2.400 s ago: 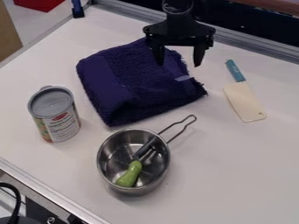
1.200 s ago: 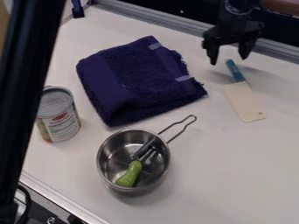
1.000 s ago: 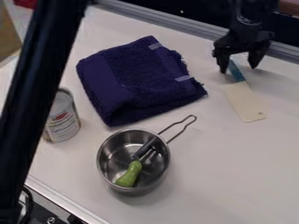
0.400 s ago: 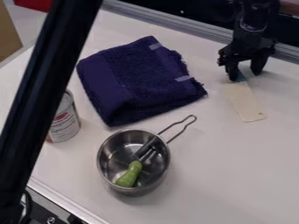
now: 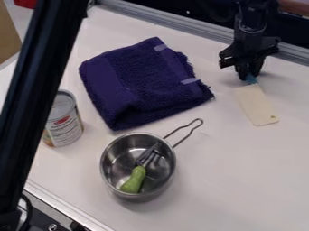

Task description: Moved the knife to the left side of the blue cloth

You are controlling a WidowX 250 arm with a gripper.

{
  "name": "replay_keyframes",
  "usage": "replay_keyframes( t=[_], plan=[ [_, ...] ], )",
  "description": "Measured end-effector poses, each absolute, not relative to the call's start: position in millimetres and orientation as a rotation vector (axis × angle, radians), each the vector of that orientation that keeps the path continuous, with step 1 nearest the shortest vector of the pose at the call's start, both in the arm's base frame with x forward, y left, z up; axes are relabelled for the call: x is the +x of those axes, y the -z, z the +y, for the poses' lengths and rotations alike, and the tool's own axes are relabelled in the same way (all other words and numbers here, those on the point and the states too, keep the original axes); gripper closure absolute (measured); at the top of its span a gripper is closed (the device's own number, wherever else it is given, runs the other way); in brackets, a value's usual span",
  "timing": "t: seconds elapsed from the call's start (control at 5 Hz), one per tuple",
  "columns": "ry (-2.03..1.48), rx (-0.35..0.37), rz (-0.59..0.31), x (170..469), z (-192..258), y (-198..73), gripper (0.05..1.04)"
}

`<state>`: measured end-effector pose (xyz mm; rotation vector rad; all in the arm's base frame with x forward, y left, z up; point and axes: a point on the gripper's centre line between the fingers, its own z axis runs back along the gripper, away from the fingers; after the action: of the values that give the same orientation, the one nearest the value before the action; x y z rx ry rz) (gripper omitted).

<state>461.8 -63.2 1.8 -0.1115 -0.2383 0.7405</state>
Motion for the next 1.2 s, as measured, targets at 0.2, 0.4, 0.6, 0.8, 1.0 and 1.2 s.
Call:
replay_keyframes(
  t=[0.2, 0.4, 0.6, 0.8, 1.0, 1.2],
  plan=[
    [-0.755, -0.082, -0.270, 463.3, -56.8, -4.8, 0.878],
    [-0.758, -0.072, -0.253, 463.4, -52.7, -9.2, 0.878],
    [-0.746, -0.044, -0.248, 461.0, -37.2, -20.6, 0.878],
    [-0.693, -0.055, -0.329, 462.7, -19.3, -46.1, 0.878],
    [-0.640, -0.080, -0.316, 462.0, -1.9, -50.2, 0.878],
    [-0.572, -0.022, -0.314, 456.0, 19.4, -56.5, 0.878]
  ],
)
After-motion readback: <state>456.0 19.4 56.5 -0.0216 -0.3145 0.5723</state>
